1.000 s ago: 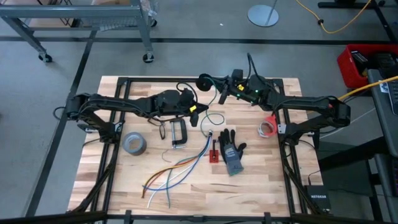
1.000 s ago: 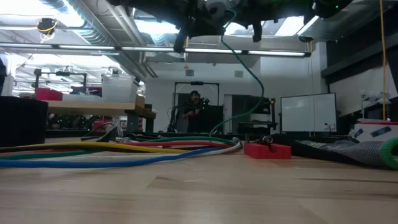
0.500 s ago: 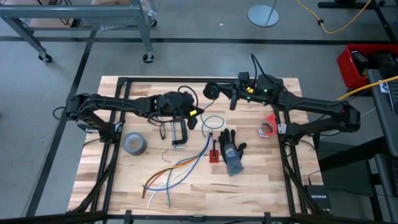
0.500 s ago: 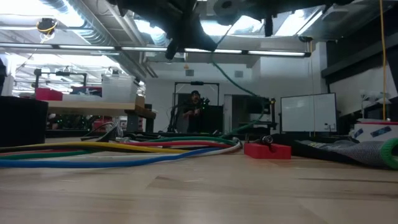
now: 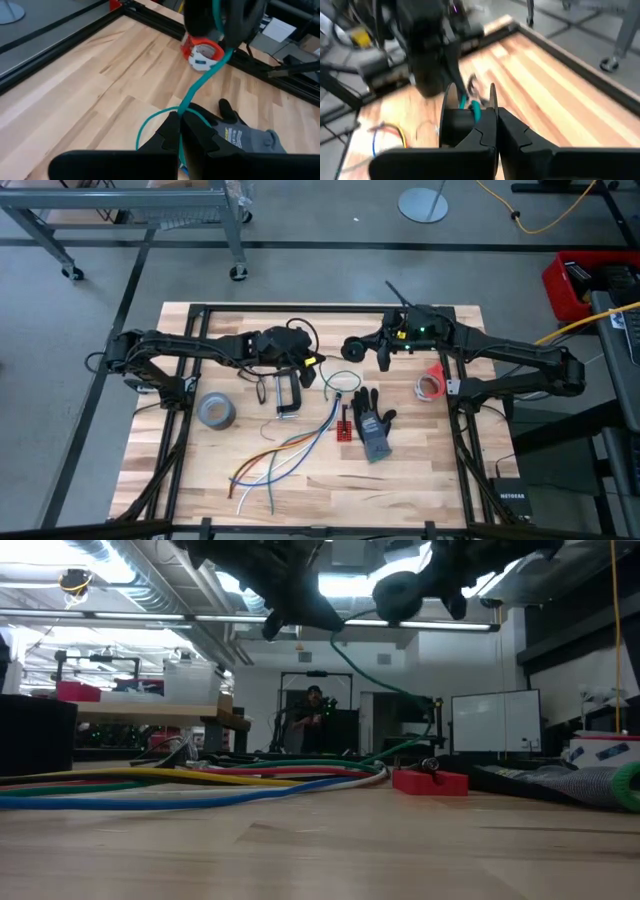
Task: Coil cords
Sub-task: Coil the green wire on the spool
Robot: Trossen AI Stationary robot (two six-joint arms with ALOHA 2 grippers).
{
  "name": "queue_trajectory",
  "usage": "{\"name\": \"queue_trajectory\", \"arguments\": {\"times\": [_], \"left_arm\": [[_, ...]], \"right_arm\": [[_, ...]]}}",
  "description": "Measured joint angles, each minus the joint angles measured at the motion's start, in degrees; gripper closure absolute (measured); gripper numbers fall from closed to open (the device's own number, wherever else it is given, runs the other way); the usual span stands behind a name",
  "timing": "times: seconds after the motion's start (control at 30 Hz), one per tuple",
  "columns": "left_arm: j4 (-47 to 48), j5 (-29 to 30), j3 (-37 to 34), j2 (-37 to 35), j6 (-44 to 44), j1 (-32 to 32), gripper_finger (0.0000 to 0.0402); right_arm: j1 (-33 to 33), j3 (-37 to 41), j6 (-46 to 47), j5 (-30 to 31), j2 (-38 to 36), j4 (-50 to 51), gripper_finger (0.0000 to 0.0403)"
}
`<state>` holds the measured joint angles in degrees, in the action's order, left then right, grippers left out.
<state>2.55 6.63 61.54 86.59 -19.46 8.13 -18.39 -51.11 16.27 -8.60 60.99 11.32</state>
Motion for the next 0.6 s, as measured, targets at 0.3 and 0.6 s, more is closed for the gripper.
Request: {"name": "queue_trajectory", "arguments": {"times": [0.3,0.6], "left_arm": [[-2.2,0.0,0.0,0.0,-0.9,3.0,0.0401],[-8.9,0.2,0.0,0.0,-3.4,3.3,0.0401]], "right_arm": [[0.0,0.0,-0.2,0.0,0.1,4.3,0.0400],[0.0,0.0,-0.3,3.4,4.6,3.1,0.0400]]}}
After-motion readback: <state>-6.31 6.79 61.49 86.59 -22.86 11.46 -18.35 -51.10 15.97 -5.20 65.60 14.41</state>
